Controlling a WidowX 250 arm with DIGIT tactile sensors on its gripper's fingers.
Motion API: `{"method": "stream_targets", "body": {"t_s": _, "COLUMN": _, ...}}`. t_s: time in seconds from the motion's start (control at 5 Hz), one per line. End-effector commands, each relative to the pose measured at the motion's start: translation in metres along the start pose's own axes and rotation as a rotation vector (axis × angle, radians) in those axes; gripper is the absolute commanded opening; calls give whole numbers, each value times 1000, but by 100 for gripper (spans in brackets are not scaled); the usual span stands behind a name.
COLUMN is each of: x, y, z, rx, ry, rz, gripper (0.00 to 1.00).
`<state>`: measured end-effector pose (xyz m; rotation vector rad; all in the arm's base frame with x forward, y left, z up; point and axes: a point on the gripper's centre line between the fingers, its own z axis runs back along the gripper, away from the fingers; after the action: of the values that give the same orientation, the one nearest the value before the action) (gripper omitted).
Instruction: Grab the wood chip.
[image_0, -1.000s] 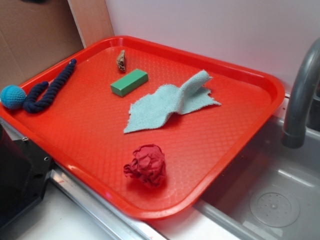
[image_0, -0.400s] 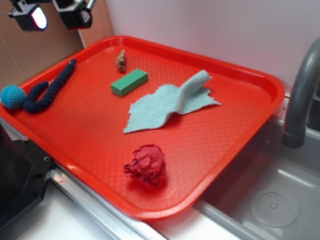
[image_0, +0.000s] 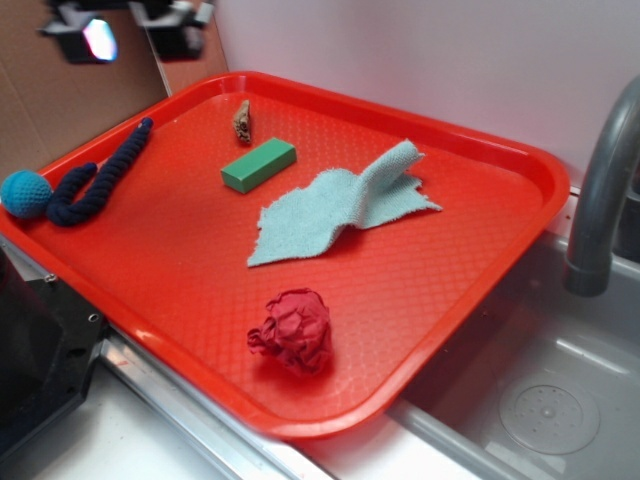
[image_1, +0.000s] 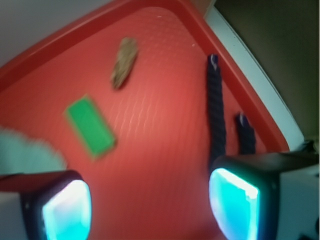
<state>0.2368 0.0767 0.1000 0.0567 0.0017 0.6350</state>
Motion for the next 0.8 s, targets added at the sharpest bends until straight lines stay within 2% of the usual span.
{"method": "stream_targets", "body": {"t_s": 0.0, "x": 67, "y": -17, "z": -28, "rx": 48, "ry": -81, "rz": 115, "gripper": 100}}
{"method": "stream_targets", "body": {"t_s": 0.2, "x": 63, "y": -30, "z": -40, "rx": 39, "ry": -193, "rz": 42, "gripper": 100}}
{"method": "stream_targets", "body": {"t_s": 0.4, "x": 60, "y": -31, "z": -42, "rx": 48, "ry": -188, "rz": 47, "gripper": 100}}
{"method": "stream_targets", "body": {"t_s": 0.6, "x": 68, "y": -31, "z": -56, "rx": 29, "ry": -110, "rz": 17, "gripper": 100}}
